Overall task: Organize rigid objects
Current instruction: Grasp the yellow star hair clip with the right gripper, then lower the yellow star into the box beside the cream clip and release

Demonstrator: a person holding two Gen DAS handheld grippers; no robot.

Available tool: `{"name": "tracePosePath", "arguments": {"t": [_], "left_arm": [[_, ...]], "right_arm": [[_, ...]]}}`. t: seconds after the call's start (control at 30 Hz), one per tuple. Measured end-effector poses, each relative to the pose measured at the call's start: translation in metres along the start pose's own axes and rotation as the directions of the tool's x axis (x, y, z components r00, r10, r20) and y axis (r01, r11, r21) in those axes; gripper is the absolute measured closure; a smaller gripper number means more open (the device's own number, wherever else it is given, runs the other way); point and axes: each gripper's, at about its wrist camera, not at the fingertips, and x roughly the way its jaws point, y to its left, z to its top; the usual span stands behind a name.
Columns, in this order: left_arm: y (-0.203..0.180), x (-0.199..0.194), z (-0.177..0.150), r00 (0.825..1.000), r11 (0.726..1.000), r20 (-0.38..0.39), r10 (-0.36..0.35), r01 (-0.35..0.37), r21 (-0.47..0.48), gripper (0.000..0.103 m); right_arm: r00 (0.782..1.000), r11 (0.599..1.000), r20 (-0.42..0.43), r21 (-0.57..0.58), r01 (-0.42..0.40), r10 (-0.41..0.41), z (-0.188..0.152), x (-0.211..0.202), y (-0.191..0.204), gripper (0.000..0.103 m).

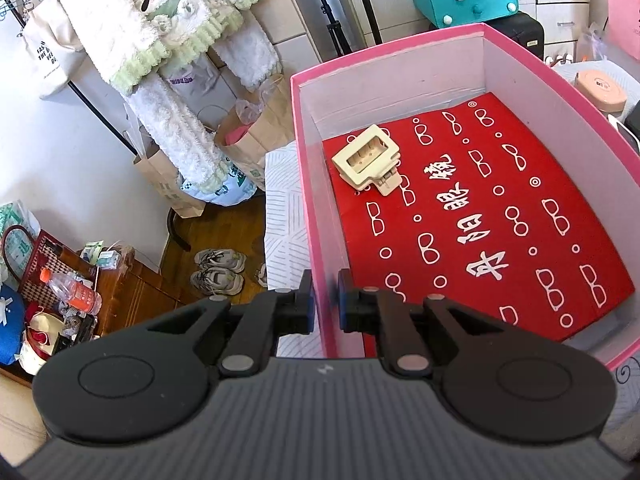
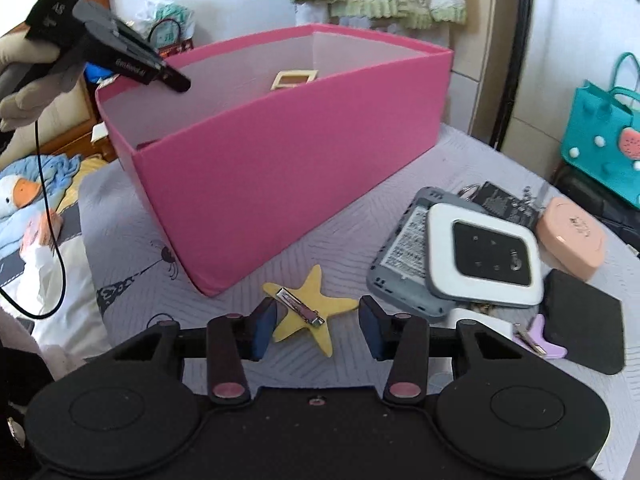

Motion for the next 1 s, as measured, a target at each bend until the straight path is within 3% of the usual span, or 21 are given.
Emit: {"name": "tracePosePath", "arguments": {"t": [0.17, 0.33, 0.47, 0.57, 0.77, 0.87, 1.0], "left_arm": [[0.000, 0.000, 0.000, 1.000, 1.000, 0.001, 0.000, 0.000, 0.002, 0.093], [-0.004, -0.001, -0.001, 1.000, 1.000, 0.007, 0.013, -0.013, 0.016, 0.092], [-0.014, -0.003, -0.004, 0.997, 0.996, 0.032, 0.068, -0.070, 0.057, 0.090], [-0.013, -0.004, -0.003, 0.997, 0.996, 0.034, 0.067, -0.069, 0.057, 0.090], [-0.016, -0.009, 0.001, 0.994, 0.991, 0.058, 0.088, -0.094, 0.100, 0.091], [-0.014, -0.006, 0.004, 0.995, 0.992, 0.053, 0.079, -0.084, 0.093, 0.092], [-0.009, -0.005, 0.007, 0.997, 0.996, 0.043, 0.057, -0.060, 0.071, 0.093]], "right_arm": [[0.997, 0.998, 0.045, -0.018, 0.064, -0.063, 0.009, -0.025, -0.007, 0.052], [0.980, 0.993, 0.161, -0.021, 0.117, -0.112, 0.044, -0.058, -0.015, 0.052], [0.958, 0.993, 0.275, -0.048, 0.104, -0.087, 0.077, -0.068, -0.012, 0.052], [0.957, 0.996, 0.290, -0.077, 0.042, -0.018, 0.103, -0.054, -0.006, 0.052], [0.989, 0.993, 0.144, -0.112, -0.022, 0.038, 0.158, 0.013, 0.001, 0.052], [0.999, 0.991, 0.033, -0.132, -0.004, 0.008, 0.183, 0.054, -0.001, 0.052], [0.997, 0.985, -0.068, -0.172, 0.033, -0.045, 0.200, 0.095, 0.002, 0.052]]}}
